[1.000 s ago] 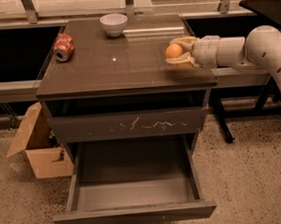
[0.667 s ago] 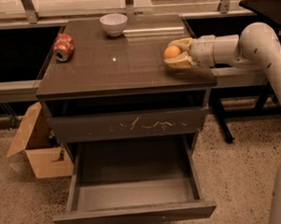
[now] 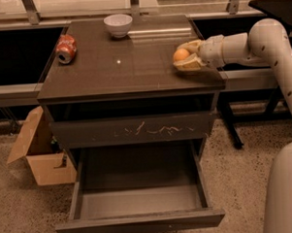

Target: Pick orange from middle drawer and place on counter

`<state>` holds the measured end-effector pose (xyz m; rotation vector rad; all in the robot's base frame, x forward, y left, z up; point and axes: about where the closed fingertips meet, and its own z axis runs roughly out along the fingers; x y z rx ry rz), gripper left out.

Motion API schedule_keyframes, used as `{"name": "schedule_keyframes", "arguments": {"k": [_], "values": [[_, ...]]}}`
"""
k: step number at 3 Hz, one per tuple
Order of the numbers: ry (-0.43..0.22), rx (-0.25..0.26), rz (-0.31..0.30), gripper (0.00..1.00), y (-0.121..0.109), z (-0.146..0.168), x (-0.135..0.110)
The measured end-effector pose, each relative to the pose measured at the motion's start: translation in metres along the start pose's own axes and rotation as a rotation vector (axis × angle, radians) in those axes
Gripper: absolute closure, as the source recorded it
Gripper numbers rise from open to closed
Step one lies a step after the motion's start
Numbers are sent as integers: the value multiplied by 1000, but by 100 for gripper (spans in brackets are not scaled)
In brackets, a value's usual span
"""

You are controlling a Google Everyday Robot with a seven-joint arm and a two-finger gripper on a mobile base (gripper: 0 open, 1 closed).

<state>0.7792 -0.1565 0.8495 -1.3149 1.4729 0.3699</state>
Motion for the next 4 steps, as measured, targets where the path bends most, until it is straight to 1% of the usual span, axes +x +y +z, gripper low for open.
{"name": "schedule_keyframes", "arguments": {"k": [1,2,3,4], "values": [[10,-4,6,27,-3,-1,2],[12,4,-3,0,-7,-7,-1],[14,9,-11,0,-9,-11,-3],[37,97,-81,0,-26,-57,-27]]}}
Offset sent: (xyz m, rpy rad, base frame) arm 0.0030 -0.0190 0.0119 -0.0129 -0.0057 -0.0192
